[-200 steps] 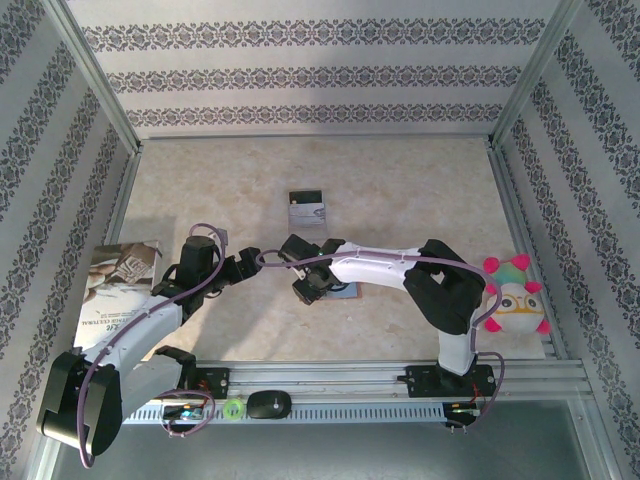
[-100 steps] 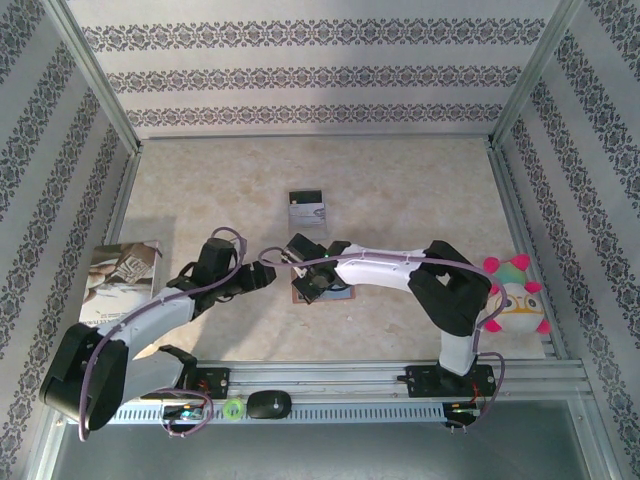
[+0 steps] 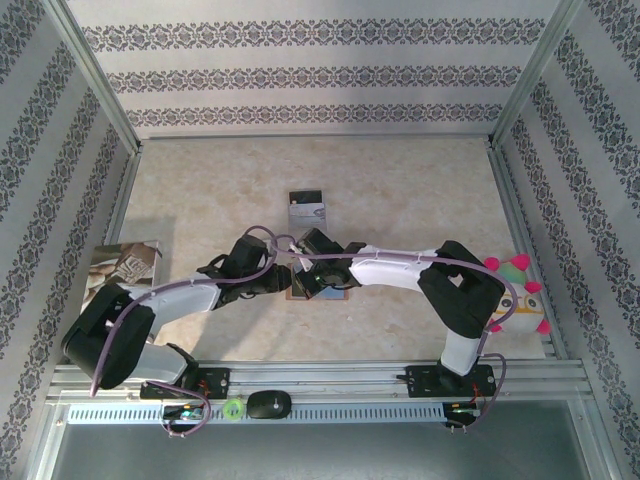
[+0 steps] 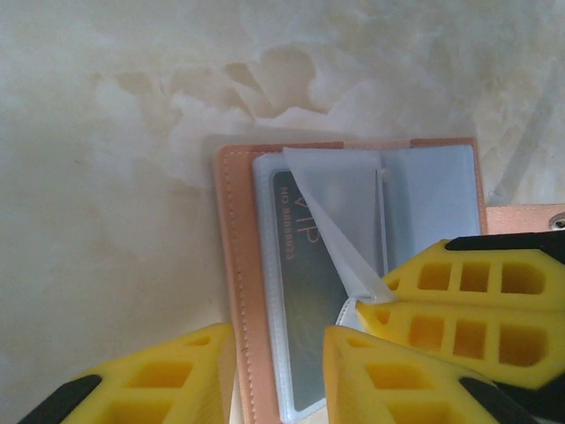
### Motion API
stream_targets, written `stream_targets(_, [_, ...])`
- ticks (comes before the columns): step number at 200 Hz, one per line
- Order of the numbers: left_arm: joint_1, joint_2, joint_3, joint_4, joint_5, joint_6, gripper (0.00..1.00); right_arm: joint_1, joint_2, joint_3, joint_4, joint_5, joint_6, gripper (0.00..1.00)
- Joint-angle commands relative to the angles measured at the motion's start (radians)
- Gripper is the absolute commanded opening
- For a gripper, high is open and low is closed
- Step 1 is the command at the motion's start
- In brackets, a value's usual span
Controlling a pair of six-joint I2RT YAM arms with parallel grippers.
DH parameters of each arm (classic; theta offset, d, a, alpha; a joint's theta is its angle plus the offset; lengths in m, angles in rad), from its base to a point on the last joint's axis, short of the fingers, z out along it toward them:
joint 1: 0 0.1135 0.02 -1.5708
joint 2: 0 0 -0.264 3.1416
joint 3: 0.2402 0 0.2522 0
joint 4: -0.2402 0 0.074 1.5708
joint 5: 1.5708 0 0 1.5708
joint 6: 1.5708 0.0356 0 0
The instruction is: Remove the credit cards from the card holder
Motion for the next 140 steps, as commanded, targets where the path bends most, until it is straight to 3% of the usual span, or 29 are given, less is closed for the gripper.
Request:
stream_targets(1, [-0.026,0.041,0.032,0.026,-0.013,0.020,0.28,-0.002,-0.028,-0.026,0.047,-0.029,0.028,0.00])
stream_targets(54, [-0.038,0.101,0.076,-0.071,-0.039,0.041,0.18,-0.003,-0.042,-0.052,0.084,-0.035,0.048,0.00])
stream_targets(140, [-0.051,0.173,0.093,-0.191,-0.021,0.074,0.17,-0.008,-0.060,-0.096,0.134,-0.027,0.091,0.00])
